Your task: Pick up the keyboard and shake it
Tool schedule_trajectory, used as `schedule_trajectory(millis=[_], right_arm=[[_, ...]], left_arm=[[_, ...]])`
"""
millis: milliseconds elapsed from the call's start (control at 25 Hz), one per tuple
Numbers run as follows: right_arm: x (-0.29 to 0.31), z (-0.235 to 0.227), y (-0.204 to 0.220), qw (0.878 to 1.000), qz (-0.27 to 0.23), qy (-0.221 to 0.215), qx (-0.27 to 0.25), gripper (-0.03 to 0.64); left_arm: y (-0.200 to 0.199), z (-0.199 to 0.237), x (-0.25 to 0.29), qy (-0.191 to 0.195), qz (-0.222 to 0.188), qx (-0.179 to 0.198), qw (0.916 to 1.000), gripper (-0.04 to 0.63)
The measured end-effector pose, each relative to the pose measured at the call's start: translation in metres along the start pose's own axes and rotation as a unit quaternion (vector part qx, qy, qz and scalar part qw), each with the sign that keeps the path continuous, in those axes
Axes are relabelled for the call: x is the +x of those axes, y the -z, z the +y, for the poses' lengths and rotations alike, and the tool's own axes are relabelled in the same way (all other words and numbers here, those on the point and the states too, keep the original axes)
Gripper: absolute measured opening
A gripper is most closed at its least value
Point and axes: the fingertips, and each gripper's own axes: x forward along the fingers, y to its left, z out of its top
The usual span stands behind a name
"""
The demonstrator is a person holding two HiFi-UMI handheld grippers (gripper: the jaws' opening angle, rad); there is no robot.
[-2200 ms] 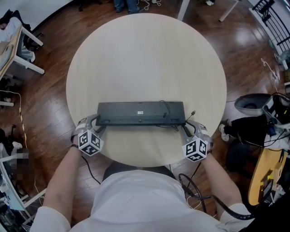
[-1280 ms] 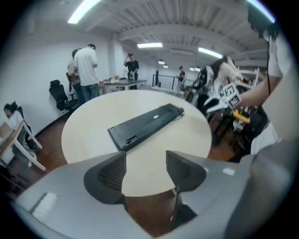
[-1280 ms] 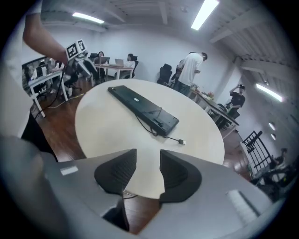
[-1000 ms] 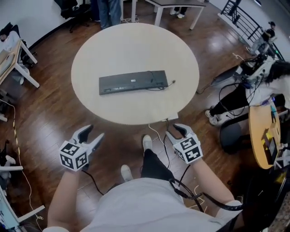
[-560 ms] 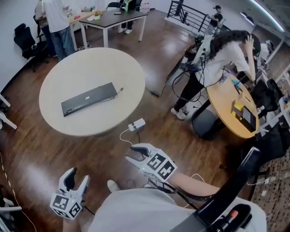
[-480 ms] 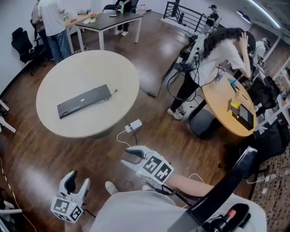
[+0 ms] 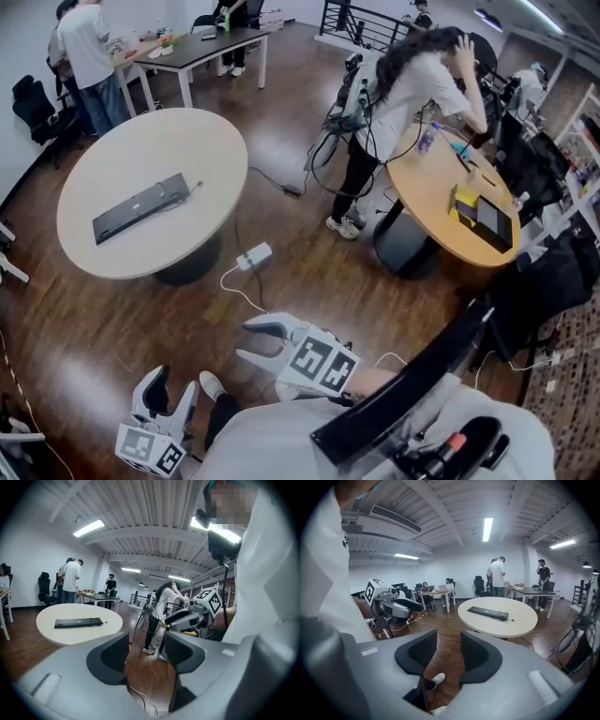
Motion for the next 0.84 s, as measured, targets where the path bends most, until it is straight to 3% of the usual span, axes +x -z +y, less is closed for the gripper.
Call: schedule_trajectory(millis=[400,840], right_arm=[[-0.037,0.002,0.011,1.000,-0.011,0.005,-0.012,0.158],[-0.044,0.011,0.017,1.000,-0.003,-0.004,-0.014,0.152]], left_arm=[[0.005,-0.047,0.008,0.011,0.007,0.003,0.9999,0.235],[0.010,-0.053,0.007,0.008,0.013,-0.008,0.9999,0.235]])
